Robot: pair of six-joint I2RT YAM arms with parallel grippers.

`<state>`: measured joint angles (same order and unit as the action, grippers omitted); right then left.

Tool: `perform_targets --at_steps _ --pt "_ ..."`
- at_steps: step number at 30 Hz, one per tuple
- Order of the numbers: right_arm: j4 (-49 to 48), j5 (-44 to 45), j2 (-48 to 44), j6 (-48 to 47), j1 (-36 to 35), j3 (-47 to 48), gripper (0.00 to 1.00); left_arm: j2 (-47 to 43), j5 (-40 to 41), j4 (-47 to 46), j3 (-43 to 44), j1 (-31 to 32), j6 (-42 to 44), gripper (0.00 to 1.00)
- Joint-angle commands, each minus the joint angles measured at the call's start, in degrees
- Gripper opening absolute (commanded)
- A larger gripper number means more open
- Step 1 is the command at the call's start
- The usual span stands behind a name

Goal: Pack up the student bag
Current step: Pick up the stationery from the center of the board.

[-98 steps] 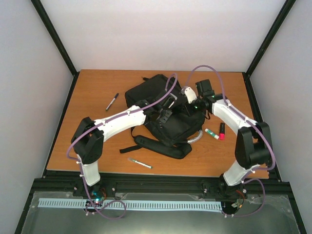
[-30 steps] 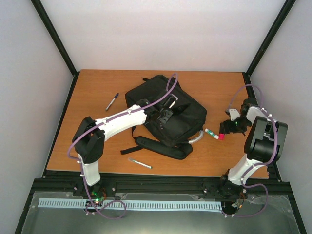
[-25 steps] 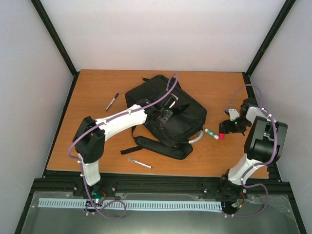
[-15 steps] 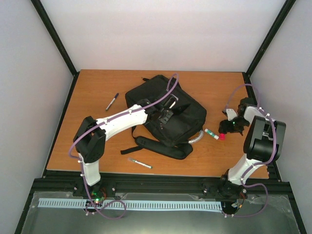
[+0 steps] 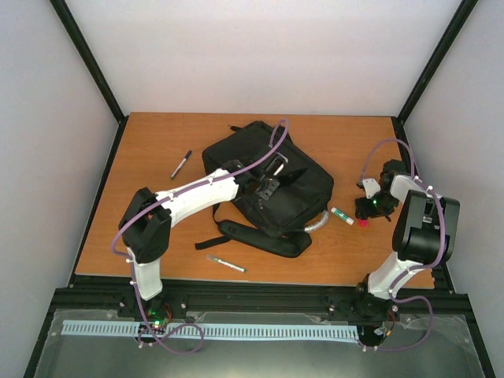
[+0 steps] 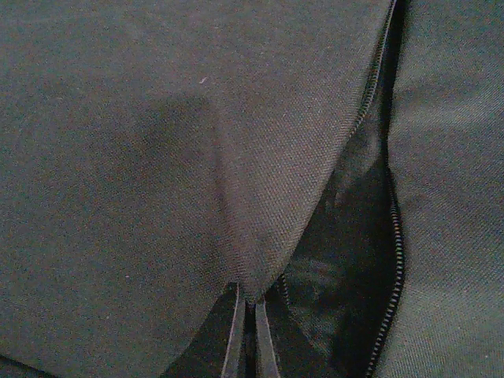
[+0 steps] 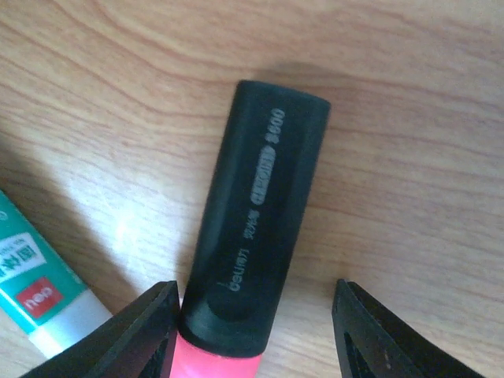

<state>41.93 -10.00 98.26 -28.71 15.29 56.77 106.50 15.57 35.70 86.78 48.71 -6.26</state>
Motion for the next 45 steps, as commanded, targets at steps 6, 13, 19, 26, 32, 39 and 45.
perform_targets --at_steps 6,13,19,26,32,39,45 --pt "1.33 5.96 -1.66 -3.57 1.61 -4.22 0.51 0.03 -1.2 -0.72 3.49 1.05 -0.15 0.01" --pt "3.17 3.86 -3.79 -7.12 1.85 -6.74 0.44 0.11 -1.23 -0.55 3.64 1.07 -0.15 0.01" --pt "3.42 3.86 -4.0 -7.24 1.93 -7.1 0.28 0.11 -1.36 -0.45 3.66 1.0 -0.15 0.01" --pt "7.82 2.06 -7.13 -7.04 1.95 -2.48 0.17 -0.06 -1.46 -0.38 3.61 1.06 -0.24 0.01" --pt "14.65 -5.54 -11.8 -7.34 0.0 4.31 0.11 -0.15 -1.76 -0.45 3.61 1.07 -0.3 0.01" --pt "20.58 -8.2 -16.37 -4.29 -11.43 8.81 0.1 0.03 -2.26 -0.54 3.52 1.03 -0.39 0.01" --pt "24.68 -10.09 -14.24 -1.13 -19.64 13.36 0.1 -0.29 -3.28 -0.56 3.44 1.12 -1.09 0.01"
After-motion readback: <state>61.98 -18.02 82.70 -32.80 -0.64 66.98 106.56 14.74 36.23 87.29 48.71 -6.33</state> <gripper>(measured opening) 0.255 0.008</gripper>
